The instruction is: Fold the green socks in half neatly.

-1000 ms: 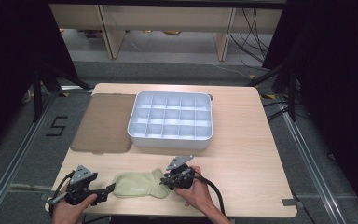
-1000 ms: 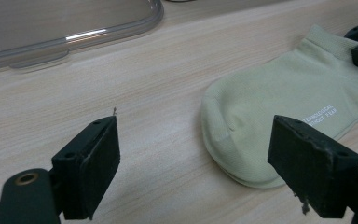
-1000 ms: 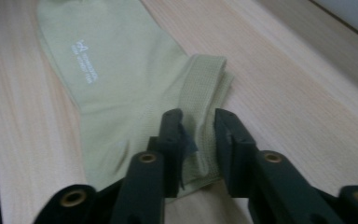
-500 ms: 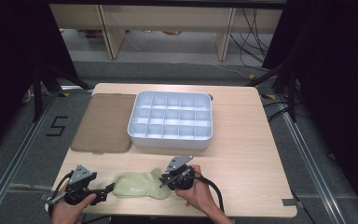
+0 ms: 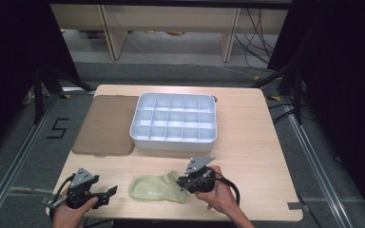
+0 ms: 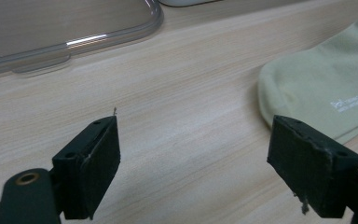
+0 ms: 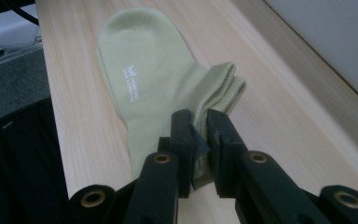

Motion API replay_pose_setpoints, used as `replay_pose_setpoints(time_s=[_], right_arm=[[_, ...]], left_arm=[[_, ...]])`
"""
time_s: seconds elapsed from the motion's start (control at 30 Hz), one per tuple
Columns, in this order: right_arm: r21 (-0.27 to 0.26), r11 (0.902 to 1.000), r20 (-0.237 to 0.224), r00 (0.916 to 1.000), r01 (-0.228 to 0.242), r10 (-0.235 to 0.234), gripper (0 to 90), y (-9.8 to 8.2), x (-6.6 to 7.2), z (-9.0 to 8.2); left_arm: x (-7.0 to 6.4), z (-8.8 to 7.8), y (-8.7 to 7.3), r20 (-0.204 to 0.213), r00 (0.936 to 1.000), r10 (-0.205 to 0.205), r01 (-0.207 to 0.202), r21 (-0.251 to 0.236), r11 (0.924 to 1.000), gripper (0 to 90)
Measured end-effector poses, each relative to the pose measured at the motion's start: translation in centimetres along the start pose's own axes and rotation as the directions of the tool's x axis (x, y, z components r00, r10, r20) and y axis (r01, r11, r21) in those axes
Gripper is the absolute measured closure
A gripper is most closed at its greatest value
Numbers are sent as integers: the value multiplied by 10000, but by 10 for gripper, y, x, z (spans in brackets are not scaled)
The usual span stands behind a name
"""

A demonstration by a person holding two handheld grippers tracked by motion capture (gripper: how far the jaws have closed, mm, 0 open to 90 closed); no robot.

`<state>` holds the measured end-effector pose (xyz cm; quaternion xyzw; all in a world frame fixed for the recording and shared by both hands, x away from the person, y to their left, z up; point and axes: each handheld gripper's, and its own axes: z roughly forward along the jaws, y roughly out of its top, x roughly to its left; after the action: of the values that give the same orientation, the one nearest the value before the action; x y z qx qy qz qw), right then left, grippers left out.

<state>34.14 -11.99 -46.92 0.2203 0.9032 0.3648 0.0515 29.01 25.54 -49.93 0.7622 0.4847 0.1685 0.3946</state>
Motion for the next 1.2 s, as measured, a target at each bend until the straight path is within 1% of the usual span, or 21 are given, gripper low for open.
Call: replay_pose_setpoints(time_s=[0.07, 0.1, 0.2, 0.27, 0.33, 0.37, 0.4, 0.47, 0.5, 0.6, 0.63, 0.67, 0.7, 0.77, 0.8, 0.83, 0.93, 1.07, 1.1, 1.13, 1.2], right_arm=[[73, 10000, 83, 10000, -20, 19, 818, -6, -4, -6], [154, 9998, 167, 9998, -132, 130, 818, -12, -9, -12], [222, 9990, 179, 9991, -386, 382, 817, -18, -14, -17], [243, 9990, 128, 9992, -385, 382, 817, -27, -21, -23], [289, 9987, 167, 9990, -410, 406, 817, -30, -23, -25], [151, 9994, 333, 9990, -300, 295, 817, -32, -25, -25], [205, 9996, 324, 9993, -208, 201, 817, -36, -28, -27], [325, 9993, 407, 9990, -181, 168, 816, -39, -32, -28], [416, 9988, 381, 9990, -268, 252, 816, -41, -33, -29], [502, 9980, 364, 9986, -392, 374, 815, -45, -36, -29], [506, 9982, 384, 9988, -332, 312, 815, -46, -37, -28], [506, 9982, 384, 9988, -332, 312, 815, -46, -37, -28], [455, 9980, 433, 9982, -442, 422, 814, -47, -37, -26], [479, 9979, 407, 9983, -438, 418, 813, -48, -38, -24], [589, 9973, 410, 9983, -430, 406, 813, -48, -38, -25], [595, 9973, 427, 9983, -429, 404, 812, -48, -38, -25], [622, 9971, 351, 9985, -445, 424, 810, -49, -39, -24], [645, 9961, 367, 9977, -598, 575, 805, -50, -40, -23], [683, 9959, 318, 9978, -601, 580, 804, -50, -41, -23], [675, 9959, 397, 9976, -601, 575, 802, -51, -41, -24], [497, 9964, 418, 9969, -682, 661, 793, -51, -41, -22]], left_arm=[[-1, 0, 0, 109, 9999, -42, 41, 85, 10000, 162], [-4, 1, 1, 346, 9991, -232, 237, -134, 9996, 162], [-7, 1, 0, 476, 9986, -236, 242, -122, 9996, 162], [-12, 4, 2, 797, 9964, -289, 302, -153, 9994, 161], [-12, 3, 2, 842, 9964, -115, 118, -34, 9999, 161], [-16, 5, 2, 947, 9952, -259, 272, -127, 9995, 161], [-18, 6, 2, 982, 9949, -214, 224, -91, 9997, 163], [-21, 6, 3, 1143, 9933, 166, -188, 179, 9997, 165], [-24, 9, 2, 1213, 9926, -49, 64, -126, 9999, 167], [-27, 11, 2, 1333, 9911, -57, 61, -26, 10000, 191], [-28, 13, 3, 1548, 9878, 140, -164, 141, 9998, 195], [-28, 13, 3, 1548, 9878, 140, -164, 141, 9998, 205], [-32, 16, 4, 1583, 9874, -51, 55, -15, 10000, 220], [-38, 19, 6, 1746, 9846, 63, -70, 37, 10000, 241], [-39, 19, 8, 1858, 9821, 296, -348, 248, 9991, 241], [-44, 22, 11, 1906, 9803, 526, -566, 157, 9983, 264], [-49, 26, 13, 1999, 9788, 441, -463, 63, 9989, 291], [-57, 35, 16, 2285, 9730, 327, -348, 51, 9994, 356], [-56, 36, 17, 2358, 9700, 584, -650, 202, 9977, 356], [-58, 39, 19, 2310, 9706, 682, -770, 295, 9966, 368], [-62, 44, 21, 2413, 9683, 646, -731, 262, 9970, 387]])
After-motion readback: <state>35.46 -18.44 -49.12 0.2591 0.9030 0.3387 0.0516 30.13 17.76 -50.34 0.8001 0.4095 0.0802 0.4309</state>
